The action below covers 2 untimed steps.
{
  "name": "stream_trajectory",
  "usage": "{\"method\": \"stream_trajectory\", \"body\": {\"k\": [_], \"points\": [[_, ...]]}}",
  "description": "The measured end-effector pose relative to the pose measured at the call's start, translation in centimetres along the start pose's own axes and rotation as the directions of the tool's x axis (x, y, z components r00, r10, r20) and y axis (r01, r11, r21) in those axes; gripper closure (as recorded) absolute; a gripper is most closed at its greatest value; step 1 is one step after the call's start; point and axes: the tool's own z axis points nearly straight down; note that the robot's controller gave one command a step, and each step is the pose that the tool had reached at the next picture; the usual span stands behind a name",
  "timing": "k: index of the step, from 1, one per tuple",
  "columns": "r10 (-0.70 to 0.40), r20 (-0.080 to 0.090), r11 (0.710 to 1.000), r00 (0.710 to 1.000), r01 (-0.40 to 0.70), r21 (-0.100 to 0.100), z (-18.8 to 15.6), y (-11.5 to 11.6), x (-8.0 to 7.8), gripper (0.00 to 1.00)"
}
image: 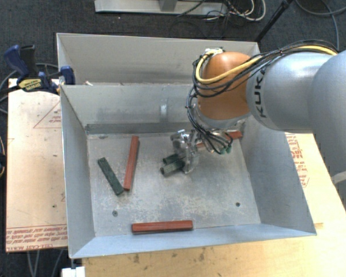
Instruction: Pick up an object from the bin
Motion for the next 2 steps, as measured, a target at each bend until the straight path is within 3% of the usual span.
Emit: {"method": "stream_trajectory", "body": {"k": [1,2], "points": [[-0.23,0.0,0.973,0.973,0.23,0.001,-8.4,5.8,-3.2,1.0],[-0.238,0.001,0.971,0.971,0.238,0.003,-14.7,5.6,-2.8,1.0]]}}
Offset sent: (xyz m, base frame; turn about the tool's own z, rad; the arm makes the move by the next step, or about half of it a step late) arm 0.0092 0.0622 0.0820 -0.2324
